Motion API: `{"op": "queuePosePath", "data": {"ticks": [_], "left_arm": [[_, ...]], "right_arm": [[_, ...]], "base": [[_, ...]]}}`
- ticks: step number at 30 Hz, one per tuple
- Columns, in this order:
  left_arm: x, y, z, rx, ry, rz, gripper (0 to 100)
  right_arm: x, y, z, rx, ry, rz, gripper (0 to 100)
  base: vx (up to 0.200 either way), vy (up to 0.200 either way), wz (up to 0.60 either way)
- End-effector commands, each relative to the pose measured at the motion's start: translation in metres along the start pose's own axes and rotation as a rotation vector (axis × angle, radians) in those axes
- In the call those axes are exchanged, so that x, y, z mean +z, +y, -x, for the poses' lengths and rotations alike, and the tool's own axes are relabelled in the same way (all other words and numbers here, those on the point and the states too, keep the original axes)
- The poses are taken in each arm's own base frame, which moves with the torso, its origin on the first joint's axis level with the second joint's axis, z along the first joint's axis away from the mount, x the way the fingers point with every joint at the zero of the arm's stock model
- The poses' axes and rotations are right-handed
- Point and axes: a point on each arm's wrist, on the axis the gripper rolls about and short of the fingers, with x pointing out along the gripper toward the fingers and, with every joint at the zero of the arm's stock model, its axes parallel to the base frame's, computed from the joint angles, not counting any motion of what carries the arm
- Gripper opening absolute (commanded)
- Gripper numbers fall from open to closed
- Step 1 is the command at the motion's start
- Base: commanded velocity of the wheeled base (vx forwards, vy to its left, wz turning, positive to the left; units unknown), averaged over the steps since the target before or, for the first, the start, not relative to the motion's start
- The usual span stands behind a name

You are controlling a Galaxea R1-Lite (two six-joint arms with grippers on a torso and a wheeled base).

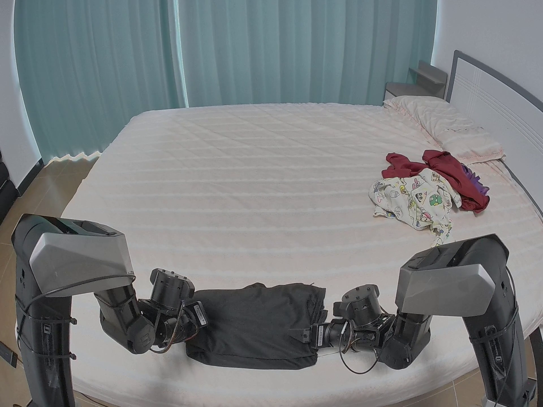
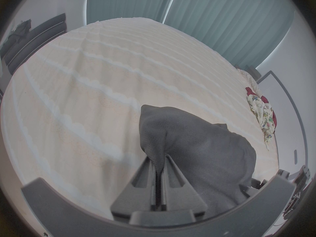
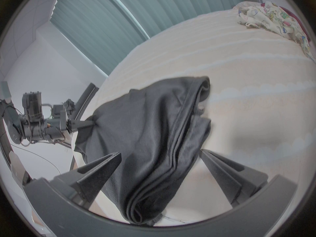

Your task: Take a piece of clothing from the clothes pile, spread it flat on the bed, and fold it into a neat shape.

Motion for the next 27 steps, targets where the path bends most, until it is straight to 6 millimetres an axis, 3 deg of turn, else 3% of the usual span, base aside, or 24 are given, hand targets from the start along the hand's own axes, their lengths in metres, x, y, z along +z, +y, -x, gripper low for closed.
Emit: {"op": "queuePosePath", "data": {"ticks": [1,14,15,27], "left_arm": [[-0.002,0.009,-0.001,0.032,0.009,-0.012,0],[-0.006,0.009,-0.004,0.035,0.021,-0.018,0],[-0.006,0.009,-0.004,0.034,0.02,-0.018,0],[-0.006,0.009,-0.003,0.031,0.018,-0.017,0]], "right_arm": [[0.001,0.009,-0.001,0.013,0.028,0.025,100],[0.007,0.025,-0.012,-0.001,0.068,0.044,100],[0.007,0.025,-0.013,0.0,0.067,0.044,0],[0.008,0.026,-0.013,0.012,0.058,0.039,0]], "base": [[0.0,0.0,0.0],[0.0,0.0,0.0],[0.0,0.0,0.0],[0.0,0.0,0.0]]}}
